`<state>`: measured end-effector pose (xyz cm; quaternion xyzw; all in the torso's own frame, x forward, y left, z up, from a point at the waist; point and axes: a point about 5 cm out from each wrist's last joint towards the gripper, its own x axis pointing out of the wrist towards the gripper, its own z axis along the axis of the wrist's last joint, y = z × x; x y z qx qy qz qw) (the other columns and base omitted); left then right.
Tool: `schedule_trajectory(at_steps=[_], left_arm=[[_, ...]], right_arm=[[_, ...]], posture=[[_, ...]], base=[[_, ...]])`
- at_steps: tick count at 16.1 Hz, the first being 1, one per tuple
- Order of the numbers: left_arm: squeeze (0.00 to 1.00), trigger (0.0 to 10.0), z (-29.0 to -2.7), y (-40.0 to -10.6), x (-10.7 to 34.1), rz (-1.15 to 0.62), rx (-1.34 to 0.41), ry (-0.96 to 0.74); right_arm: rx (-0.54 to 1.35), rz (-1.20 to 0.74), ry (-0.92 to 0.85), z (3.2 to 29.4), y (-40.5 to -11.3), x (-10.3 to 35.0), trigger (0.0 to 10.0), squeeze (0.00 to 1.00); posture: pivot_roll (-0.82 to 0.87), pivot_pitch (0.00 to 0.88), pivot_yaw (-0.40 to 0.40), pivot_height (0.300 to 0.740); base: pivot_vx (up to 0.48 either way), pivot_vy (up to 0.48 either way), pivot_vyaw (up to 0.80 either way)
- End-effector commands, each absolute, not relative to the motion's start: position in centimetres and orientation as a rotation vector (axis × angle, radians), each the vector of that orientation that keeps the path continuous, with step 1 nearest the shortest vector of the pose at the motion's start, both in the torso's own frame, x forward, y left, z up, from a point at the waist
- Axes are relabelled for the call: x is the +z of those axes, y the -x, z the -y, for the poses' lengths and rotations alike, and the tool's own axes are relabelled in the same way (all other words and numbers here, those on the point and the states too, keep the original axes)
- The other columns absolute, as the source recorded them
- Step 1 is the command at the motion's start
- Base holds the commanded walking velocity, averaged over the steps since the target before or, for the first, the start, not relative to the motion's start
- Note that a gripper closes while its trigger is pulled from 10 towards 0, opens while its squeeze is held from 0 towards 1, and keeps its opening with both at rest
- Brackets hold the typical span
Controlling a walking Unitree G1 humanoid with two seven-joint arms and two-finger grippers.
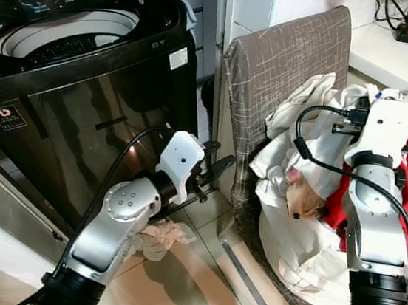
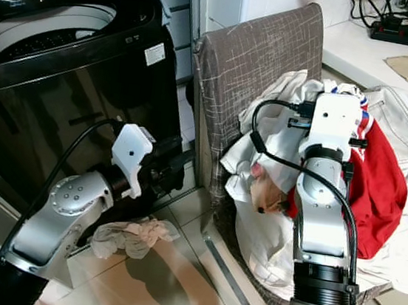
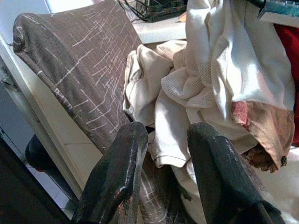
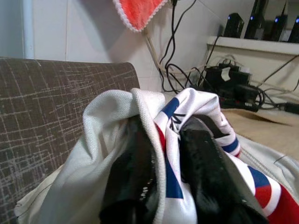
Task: Clothes washing
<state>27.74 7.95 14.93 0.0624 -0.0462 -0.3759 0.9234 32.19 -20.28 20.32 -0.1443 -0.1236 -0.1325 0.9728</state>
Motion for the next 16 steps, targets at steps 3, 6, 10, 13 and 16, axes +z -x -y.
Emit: schedule_trajectory(at_steps=[3, 6, 10, 13, 16], left_arm=[[0.00, 10.0, -8.3, -27.8, 14.6, 0.088, -0.744, -0.142], [0.00, 10.0, -8.4, -27.9, 14.5, 0.088, -0.728, -0.144], [0.00, 10.0, -8.4, -27.9, 14.5, 0.090, -0.716, -0.148], [0.00, 10.0, -8.5, -28.0, 14.5, 0.096, -0.701, -0.154], [0.00, 10.0, -8.6, -28.2, 14.5, 0.100, -0.687, -0.161]], right_arm=[[-0.316, 0.319, 0.387, 20.3, -32.6, 22.0, 10.0, 0.00], [-0.356, 0.287, 0.344, 20.9, -32.6, 21.6, 10.0, 0.00], [-0.286, 0.284, 0.245, 20.0, -32.8, 21.2, 10.0, 1.00], [-0.209, 0.326, 0.180, 18.6, -33.1, 21.9, 10.0, 1.00], [-0.216, 0.392, 0.179, 18.6, -33.5, 23.1, 10.0, 1.00]], posture=[[-0.19, 0.037, 0.054, 0.740], [-0.19, 0.036, 0.051, 0.740], [-0.18, 0.033, 0.042, 0.740], [-0.17, 0.018, 0.029, 0.740], [-0.16, 0.004, 0.018, 0.740]], base=[[0.000, 0.000, 0.00], [0.000, 0.000, 0.00], [0.000, 0.000, 0.00], [0.000, 0.000, 0.00], [0.000, 0.000, 0.00]])
